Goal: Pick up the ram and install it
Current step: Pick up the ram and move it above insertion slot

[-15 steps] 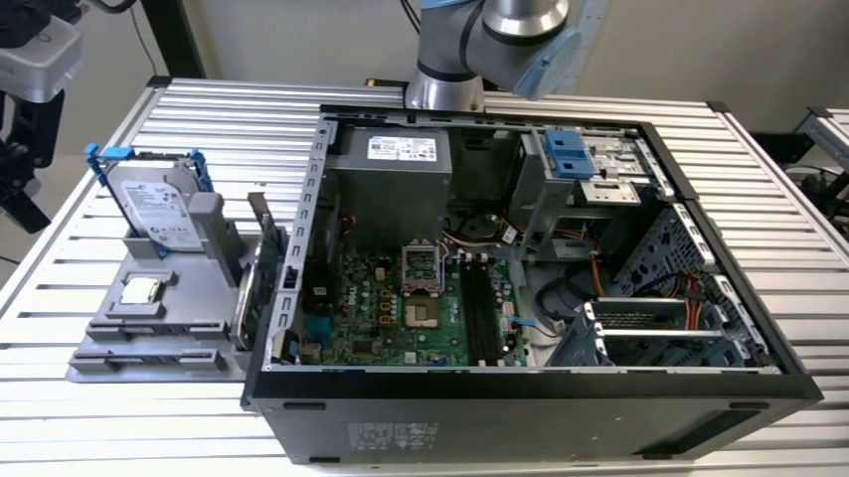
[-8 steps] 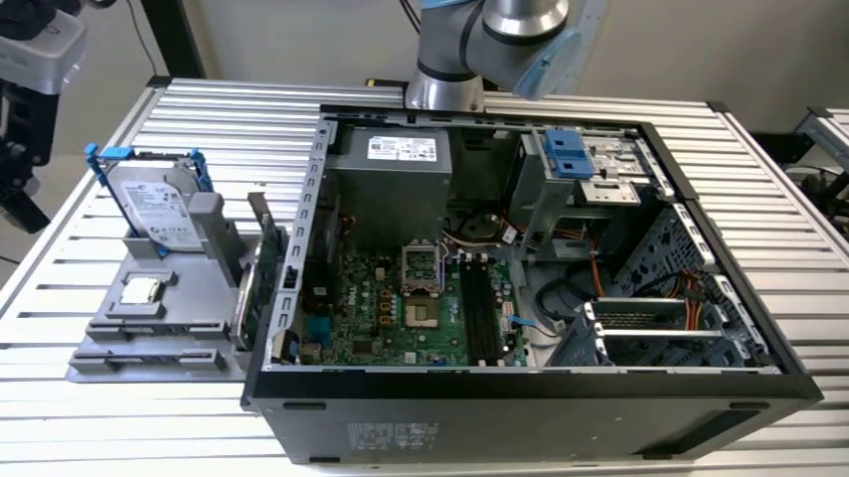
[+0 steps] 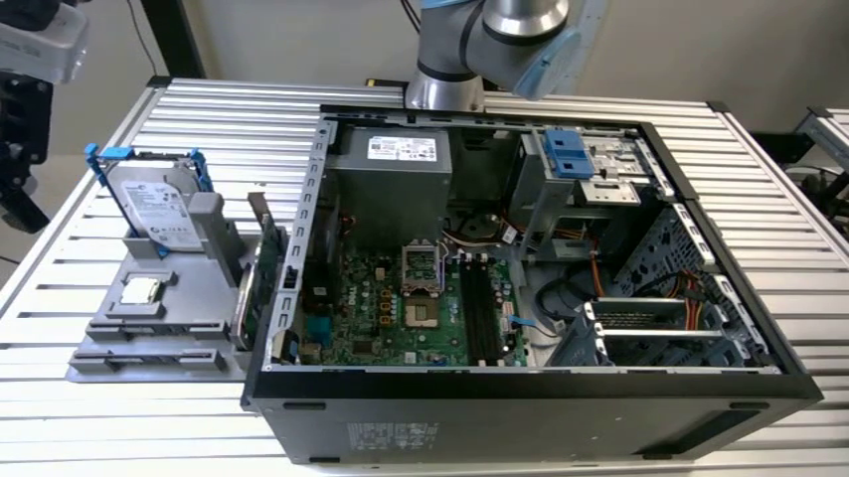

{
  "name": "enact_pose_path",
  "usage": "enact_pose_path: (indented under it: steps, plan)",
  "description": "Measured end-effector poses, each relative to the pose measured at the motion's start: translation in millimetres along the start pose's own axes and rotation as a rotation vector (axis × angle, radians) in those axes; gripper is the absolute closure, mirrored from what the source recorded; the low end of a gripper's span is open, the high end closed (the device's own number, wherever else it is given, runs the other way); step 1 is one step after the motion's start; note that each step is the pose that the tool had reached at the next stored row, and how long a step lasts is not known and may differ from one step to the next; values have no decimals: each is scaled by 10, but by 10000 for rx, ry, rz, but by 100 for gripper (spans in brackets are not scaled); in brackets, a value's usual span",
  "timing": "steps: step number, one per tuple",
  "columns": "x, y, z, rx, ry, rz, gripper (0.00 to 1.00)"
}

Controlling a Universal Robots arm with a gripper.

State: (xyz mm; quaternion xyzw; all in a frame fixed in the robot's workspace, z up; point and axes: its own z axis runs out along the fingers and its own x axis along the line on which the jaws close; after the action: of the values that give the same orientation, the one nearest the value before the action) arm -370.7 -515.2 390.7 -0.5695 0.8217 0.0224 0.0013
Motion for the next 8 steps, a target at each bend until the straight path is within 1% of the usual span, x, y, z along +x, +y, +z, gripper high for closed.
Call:
enact_pose_path:
  steps: [4, 7, 8]
  plan:
    - [0, 0, 1, -11, 19, -592, 100]
    - [0, -1, 2, 3, 31, -1138, 100]
    - [0, 0, 3, 20, 38, -1323, 100]
